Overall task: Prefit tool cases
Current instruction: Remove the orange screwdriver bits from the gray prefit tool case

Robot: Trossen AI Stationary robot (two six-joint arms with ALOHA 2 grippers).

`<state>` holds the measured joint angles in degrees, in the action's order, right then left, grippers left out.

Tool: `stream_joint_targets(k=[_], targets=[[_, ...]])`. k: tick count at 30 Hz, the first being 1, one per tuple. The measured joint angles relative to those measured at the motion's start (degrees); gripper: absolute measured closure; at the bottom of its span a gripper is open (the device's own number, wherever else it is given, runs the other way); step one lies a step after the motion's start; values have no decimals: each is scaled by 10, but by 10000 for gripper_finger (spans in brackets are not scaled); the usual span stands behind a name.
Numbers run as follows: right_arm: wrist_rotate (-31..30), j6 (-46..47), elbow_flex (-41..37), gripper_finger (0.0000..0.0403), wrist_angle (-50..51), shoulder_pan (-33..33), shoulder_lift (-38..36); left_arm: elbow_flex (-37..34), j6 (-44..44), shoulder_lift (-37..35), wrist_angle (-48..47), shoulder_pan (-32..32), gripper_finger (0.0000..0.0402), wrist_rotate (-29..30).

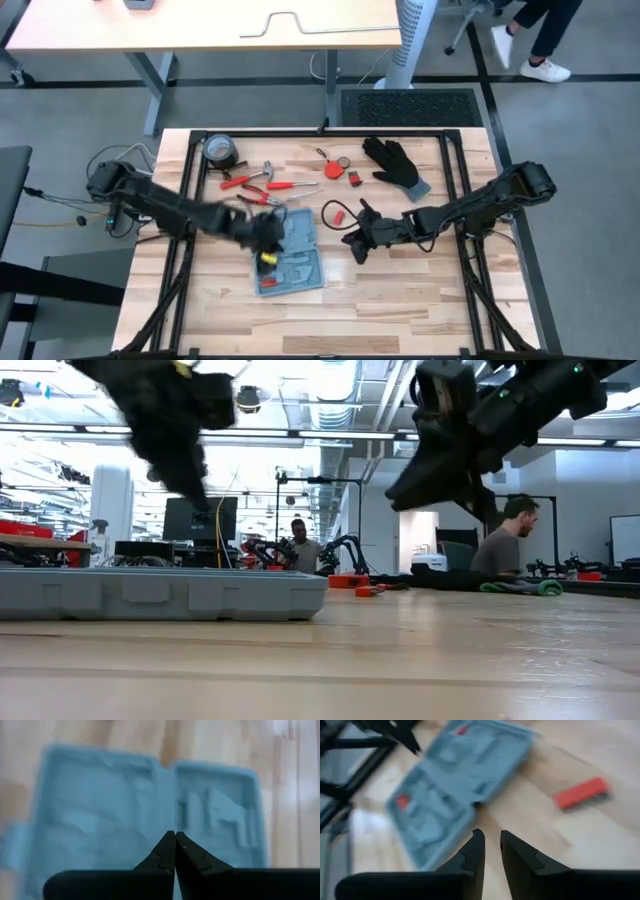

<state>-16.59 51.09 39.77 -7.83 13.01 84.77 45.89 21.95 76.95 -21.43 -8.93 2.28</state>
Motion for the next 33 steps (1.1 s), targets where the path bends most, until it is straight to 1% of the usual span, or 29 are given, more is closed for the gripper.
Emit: stream_joint_targets(k=[3, 7, 12, 15, 18, 22, 29, 33], targets=[[17, -17, 0, 330, -27, 4, 9, -15, 99, 1, 19, -93, 401, 55], [32, -41, 1, 330, -32, 4, 9, -15, 220, 34, 34, -196, 401, 105], [52, -62, 1, 330, -31, 4, 8, -15, 373, 70, 30, -276, 401, 163], [65, -82, 1, 330, -27, 8, 9, -15, 425, 83, 26, -299, 401, 166], [66, -107, 1, 330, -31, 15, 8, -15, 430, 85, 24, -308, 393, 153], [67, -113, 1, 330, -29, 21, 8, -15, 419, 85, 15, -300, 357, 144], [67, -112, 1, 330, -29, 7, 8, -15, 325, 99, 6, -276, 278, 144], [68, -112, 1, 330, -29, 0, 8, -15, 293, 114, -4, -269, 245, 130]])
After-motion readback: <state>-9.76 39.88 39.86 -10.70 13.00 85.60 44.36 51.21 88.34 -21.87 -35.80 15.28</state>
